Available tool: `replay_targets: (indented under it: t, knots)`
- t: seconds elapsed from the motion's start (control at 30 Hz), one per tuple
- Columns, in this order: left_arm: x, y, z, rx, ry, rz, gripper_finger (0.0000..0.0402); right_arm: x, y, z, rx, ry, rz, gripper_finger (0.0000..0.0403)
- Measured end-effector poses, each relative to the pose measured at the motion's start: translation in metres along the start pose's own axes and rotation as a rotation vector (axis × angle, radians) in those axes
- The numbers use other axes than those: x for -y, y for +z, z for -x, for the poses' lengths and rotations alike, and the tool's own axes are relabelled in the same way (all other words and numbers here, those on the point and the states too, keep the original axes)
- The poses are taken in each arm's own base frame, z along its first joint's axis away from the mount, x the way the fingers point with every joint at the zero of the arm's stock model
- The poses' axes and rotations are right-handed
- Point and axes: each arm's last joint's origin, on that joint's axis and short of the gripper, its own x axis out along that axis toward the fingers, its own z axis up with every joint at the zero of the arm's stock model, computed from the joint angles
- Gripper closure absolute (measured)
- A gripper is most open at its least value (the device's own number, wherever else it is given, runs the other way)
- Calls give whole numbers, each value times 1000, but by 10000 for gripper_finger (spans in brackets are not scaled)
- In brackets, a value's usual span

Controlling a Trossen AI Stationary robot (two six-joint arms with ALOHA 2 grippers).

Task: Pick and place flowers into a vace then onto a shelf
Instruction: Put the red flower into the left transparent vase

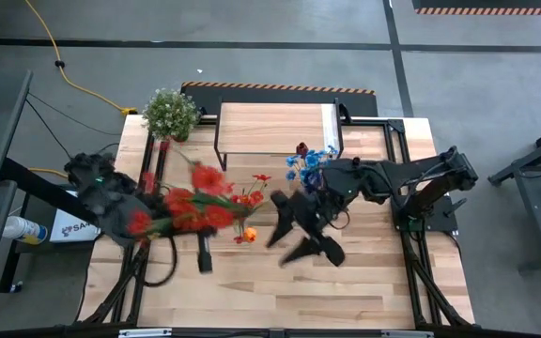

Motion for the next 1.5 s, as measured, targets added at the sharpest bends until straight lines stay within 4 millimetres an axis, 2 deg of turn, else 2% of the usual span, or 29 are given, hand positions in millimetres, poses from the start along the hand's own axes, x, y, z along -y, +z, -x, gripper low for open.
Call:
replay_targets:
  t: [0.17,0.43,0.63,0.83,1.03,1.5]
  knots:
    - [-12,5,17,17,110,2,359,-12,-10,-5,-84,49,-40,186]
    - [-5,7,35,31,112,7,359,-34,-20,-14,-120,83,-38,182]
    - [9,-2,51,-1,84,47,359,-47,-26,-19,-144,110,-34,187]
    - [28,-20,63,-62,72,121,359,-58,-30,-21,-161,142,-12,183]
    - [48,-37,66,-117,66,175,359,-65,-32,-23,-161,157,33,187]
    - [87,-79,47,-308,97,241,359,-71,-26,-24,-80,192,161,190]
